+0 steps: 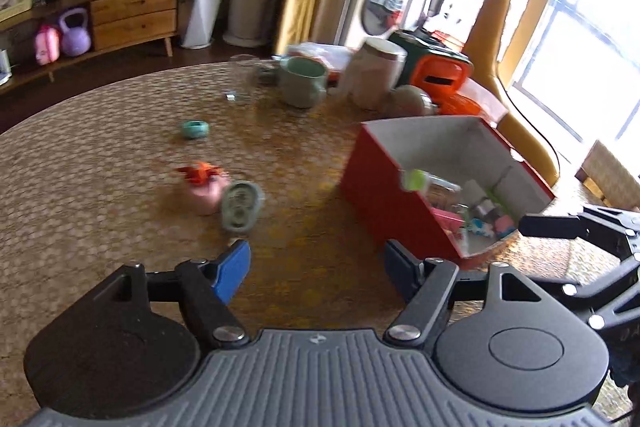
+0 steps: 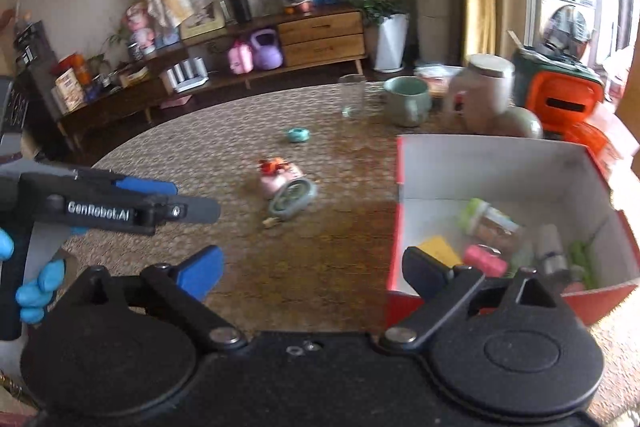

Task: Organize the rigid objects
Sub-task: 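Withdraw both tools from the box toward the dinosaur toy and tape dispenser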

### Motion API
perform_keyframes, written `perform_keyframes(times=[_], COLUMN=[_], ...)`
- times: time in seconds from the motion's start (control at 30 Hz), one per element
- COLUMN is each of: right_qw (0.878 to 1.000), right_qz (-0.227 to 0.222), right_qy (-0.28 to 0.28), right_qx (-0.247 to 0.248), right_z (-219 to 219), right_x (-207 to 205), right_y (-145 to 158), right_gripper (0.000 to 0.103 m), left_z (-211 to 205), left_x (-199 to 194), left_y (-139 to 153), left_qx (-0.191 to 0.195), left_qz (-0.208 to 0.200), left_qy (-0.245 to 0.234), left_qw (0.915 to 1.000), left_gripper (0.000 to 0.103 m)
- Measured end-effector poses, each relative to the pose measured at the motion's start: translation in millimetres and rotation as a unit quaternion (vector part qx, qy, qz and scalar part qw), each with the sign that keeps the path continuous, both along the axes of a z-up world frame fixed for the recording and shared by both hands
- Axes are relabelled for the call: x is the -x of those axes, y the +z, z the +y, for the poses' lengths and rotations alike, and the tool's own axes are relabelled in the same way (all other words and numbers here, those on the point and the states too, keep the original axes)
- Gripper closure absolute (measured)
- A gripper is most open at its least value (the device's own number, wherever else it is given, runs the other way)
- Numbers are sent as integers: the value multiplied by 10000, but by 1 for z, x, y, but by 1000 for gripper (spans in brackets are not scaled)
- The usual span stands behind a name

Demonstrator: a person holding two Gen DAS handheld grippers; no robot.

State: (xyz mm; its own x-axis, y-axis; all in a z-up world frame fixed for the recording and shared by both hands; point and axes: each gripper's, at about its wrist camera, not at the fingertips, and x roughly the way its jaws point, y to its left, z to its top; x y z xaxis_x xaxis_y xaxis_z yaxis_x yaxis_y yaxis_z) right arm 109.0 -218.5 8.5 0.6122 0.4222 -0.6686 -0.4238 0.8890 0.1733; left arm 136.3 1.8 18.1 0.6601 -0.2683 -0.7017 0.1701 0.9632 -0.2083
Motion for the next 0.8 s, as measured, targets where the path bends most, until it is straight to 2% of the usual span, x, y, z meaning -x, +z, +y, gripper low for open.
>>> perform_keyframes(times=[0.2, 0.37, 0.43, 0.5, 0.8], right_qw=[9996, 9991, 9989, 9987, 9983], right_qz=[55, 164, 198, 228, 241], right_qy=[270, 377, 400, 401, 272], right_qx=[61, 115, 160, 225, 457], right_z=[36, 58, 66, 73, 95], right_x=[-6, -18, -22, -27, -64], right_y=[-9, -19, -23, -28, -50], right_gripper=[6, 6, 6, 6, 7], left_z=[37, 55, 60, 67, 84], left_x=[-4, -13, -19, -25, -70], left_y=[-8, -15, -18, -21, -38], left_qx=[40, 40, 30, 44, 56], left_qz=[-10, -52, -88, -139, -127], left_qy=[315, 415, 470, 556, 877], left_qw=[9995, 9991, 9989, 9983, 9961], left_gripper=[19, 19, 15, 4, 3])
